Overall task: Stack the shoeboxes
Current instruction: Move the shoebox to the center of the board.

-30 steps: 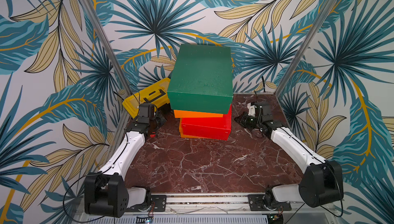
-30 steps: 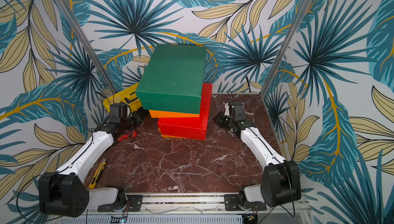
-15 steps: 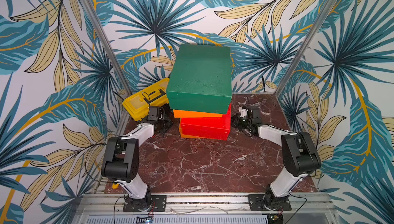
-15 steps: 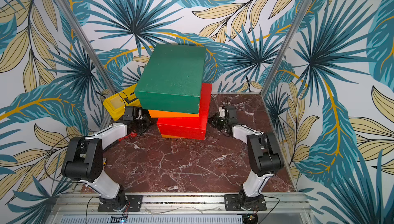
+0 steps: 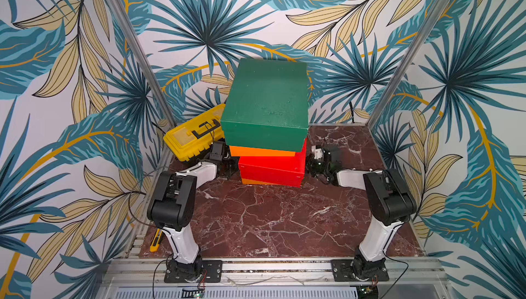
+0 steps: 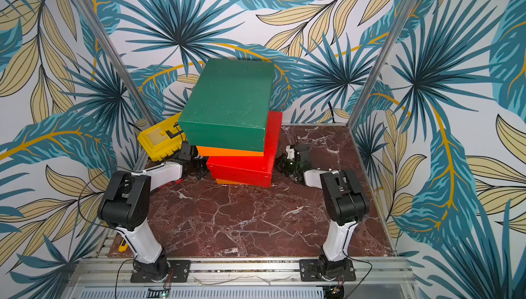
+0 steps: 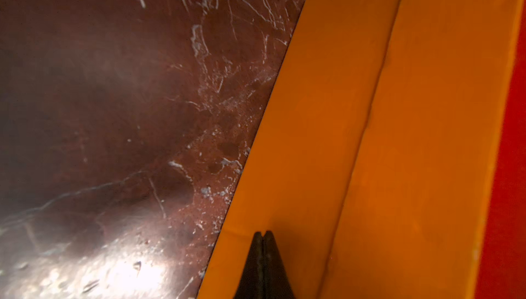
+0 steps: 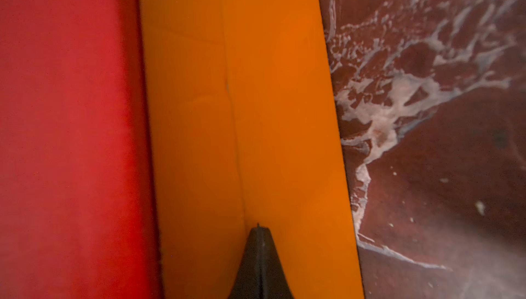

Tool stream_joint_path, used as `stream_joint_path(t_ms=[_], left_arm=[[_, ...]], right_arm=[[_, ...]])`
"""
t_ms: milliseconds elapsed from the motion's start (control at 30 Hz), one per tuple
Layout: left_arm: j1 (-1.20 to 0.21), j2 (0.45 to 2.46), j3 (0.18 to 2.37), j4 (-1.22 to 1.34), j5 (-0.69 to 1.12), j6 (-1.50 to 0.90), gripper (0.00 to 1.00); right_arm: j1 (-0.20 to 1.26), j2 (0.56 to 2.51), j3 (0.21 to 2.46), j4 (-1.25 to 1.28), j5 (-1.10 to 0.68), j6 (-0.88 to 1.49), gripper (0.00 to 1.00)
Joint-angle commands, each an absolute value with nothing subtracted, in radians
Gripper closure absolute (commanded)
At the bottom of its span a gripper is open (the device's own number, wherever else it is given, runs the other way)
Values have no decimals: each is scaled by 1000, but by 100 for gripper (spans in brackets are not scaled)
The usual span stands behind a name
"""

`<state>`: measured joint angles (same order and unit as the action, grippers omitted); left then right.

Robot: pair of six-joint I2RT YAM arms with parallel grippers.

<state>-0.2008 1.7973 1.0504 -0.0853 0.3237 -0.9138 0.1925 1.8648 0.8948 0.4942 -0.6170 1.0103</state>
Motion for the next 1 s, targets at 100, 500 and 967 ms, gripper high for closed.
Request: stream_joint_path(t_ms=[100,500,967], left_arm=[[-307,1793,1077,-56,331,-933,100],[-438,1726,997,-46,270,-955,100],[-471,1575,820,-38,244,-943,100]], right_arm=[[224,1837,749,619,-620,1079,100],[224,1613,435,710,-567,1115,100],[164,1097,374,23,-376,930,100]])
